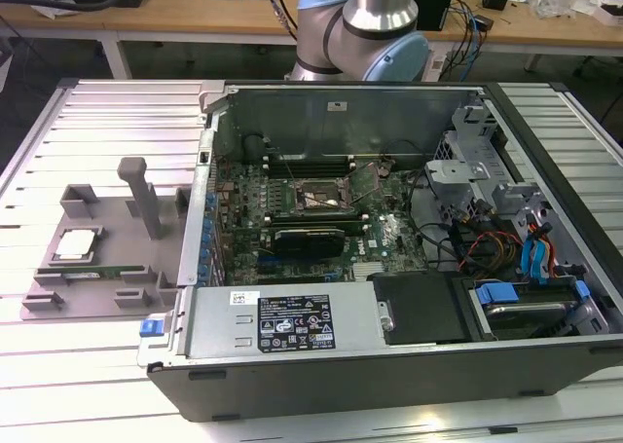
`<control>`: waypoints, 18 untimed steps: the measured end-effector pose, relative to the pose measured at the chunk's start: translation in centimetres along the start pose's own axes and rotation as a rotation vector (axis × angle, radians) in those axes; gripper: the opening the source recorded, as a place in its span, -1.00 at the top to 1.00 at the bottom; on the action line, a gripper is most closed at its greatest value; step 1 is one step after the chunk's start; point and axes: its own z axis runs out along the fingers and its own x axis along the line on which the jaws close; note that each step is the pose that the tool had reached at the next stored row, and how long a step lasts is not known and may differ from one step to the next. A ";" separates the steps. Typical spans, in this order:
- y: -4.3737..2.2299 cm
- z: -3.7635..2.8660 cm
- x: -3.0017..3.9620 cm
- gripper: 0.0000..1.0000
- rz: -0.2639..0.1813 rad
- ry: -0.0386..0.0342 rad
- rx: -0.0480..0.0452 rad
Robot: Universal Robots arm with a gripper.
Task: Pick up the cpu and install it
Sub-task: 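Pick up the cpu and move it towards the insertion slot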
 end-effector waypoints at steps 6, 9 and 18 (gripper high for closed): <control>0.00 0.00 0.00 0.29 0.000 0.0000 0.0002; 0.00 0.00 0.00 -0.07 0.000 0.0000 0.0004; 0.00 0.04 0.00 -0.21 0.000 -0.0001 0.0006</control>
